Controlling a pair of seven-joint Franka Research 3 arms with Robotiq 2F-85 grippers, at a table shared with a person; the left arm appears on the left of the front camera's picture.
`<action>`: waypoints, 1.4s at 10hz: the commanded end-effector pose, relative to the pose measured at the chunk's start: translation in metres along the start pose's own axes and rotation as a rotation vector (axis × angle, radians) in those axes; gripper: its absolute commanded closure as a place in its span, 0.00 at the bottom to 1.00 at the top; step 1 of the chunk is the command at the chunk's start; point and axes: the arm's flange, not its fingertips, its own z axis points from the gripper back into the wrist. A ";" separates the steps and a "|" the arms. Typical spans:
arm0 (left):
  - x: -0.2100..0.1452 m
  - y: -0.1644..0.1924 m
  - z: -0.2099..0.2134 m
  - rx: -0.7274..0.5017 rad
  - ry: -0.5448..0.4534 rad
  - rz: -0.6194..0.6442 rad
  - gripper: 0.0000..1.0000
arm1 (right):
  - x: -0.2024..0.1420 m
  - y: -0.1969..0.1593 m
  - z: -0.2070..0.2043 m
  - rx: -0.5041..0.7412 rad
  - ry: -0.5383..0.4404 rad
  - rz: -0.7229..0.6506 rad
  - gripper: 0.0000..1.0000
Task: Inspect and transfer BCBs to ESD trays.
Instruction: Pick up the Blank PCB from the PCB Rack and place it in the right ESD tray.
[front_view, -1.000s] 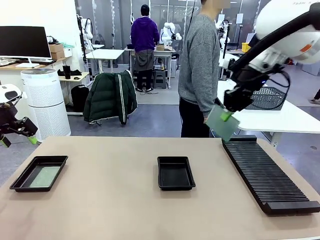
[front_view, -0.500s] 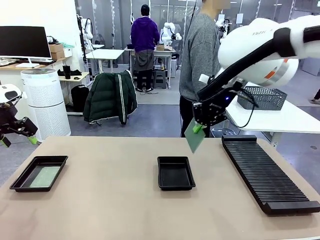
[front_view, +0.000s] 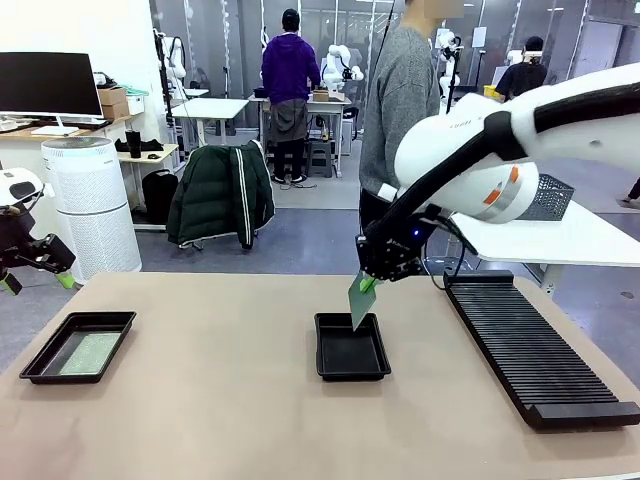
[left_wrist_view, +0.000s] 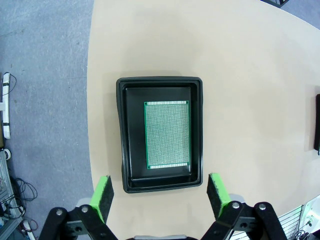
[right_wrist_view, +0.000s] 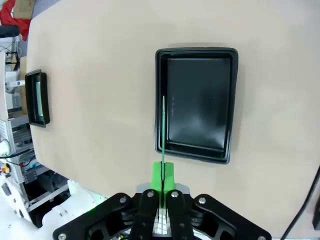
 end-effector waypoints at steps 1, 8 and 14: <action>0.000 0.002 -0.001 0.005 0.003 -0.004 0.00 | 0.000 -0.002 -0.027 0.040 -0.036 -0.005 0.98; 0.000 0.002 -0.001 0.005 0.003 -0.004 0.00 | 0.016 -0.017 -0.088 0.085 -0.009 0.007 0.98; 0.000 0.002 -0.001 0.005 0.003 -0.004 0.00 | 0.023 -0.032 -0.120 0.114 0.011 -0.013 0.98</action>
